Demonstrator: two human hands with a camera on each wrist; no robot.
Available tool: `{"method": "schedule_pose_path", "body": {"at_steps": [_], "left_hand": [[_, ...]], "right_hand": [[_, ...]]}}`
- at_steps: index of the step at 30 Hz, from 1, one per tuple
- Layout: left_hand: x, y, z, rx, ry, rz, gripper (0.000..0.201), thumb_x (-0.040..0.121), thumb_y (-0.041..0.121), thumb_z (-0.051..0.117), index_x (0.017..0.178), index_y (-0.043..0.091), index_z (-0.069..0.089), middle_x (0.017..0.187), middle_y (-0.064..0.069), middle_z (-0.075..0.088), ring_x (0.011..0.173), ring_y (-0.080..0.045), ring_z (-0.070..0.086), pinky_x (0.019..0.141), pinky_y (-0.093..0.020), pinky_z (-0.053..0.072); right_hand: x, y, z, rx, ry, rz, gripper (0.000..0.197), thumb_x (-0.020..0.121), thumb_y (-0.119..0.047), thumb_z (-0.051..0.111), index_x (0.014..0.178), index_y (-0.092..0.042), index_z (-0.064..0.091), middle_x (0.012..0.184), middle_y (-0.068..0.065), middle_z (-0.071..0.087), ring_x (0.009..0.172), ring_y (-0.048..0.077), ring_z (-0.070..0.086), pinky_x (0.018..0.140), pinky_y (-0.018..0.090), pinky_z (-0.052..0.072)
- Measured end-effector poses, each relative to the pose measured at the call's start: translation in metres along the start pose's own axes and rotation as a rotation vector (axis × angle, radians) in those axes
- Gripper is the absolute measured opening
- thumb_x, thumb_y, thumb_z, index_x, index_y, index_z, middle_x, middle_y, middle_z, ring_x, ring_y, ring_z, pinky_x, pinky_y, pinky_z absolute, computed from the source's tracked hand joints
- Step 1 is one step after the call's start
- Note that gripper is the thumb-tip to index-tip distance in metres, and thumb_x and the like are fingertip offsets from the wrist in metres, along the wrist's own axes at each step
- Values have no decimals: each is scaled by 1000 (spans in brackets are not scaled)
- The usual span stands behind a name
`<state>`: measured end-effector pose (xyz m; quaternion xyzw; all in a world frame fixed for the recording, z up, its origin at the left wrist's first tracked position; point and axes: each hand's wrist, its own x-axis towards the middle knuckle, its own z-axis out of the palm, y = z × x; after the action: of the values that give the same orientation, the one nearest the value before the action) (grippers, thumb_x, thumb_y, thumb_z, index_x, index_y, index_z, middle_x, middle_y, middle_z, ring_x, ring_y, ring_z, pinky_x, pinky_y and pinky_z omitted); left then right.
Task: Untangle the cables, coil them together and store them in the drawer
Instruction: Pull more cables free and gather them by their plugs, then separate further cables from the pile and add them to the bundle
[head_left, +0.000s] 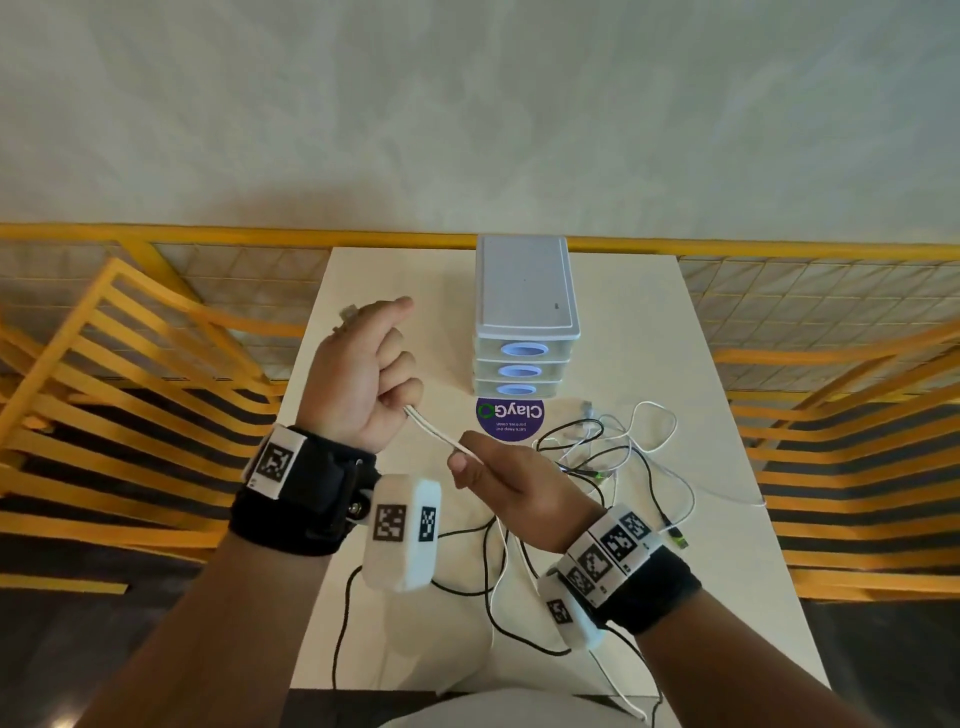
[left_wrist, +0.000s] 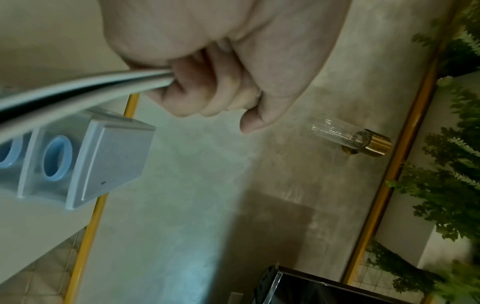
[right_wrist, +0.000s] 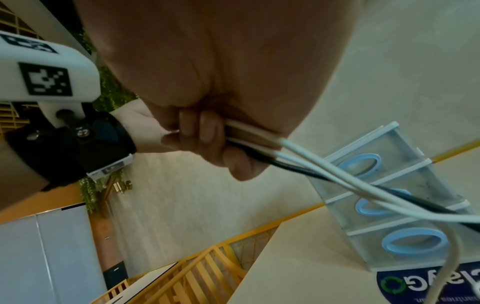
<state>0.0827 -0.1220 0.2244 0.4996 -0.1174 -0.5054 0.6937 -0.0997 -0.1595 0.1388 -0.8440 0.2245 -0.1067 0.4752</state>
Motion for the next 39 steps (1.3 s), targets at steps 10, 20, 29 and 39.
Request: {"method": "schedule_pose_path", "body": {"at_steps": [10,20,29,39], "left_hand": [[-1,48,-37,206,-5,42,51,105,29,47,59,23,27,39,4,18,30,-7,15,34,-20,12],[-1,23,-58,310,-45,117,47,105,22,50,67,26,23,45,10,13,33,-3,13,37,-14,12],[5,22,-65,183,16,-1,49,103,53,42,63,26,34,46,9,21,35,-4,18,35,-21,15],[11,10,-56,189,45,-8,53,103,54,42,60,26,33,47,9,19,35,-6,15,36,-22,12]], "right_hand": [[-25,133,-49,218,331,416,12,99,-30,63,107,-24,70,102,-6,74,98,14,70,96,36,54],[-62,218,-44,-360,228,889,27,91,-11,55,99,-29,73,114,2,73,107,25,65,91,27,45],[-132,250,-57,-193,417,1207,37,84,-45,75,105,-19,58,109,12,69,91,28,62,79,34,47],[-144,258,-45,-188,380,1161,35,84,-42,79,101,-18,60,100,10,72,88,28,61,77,33,45]]}}
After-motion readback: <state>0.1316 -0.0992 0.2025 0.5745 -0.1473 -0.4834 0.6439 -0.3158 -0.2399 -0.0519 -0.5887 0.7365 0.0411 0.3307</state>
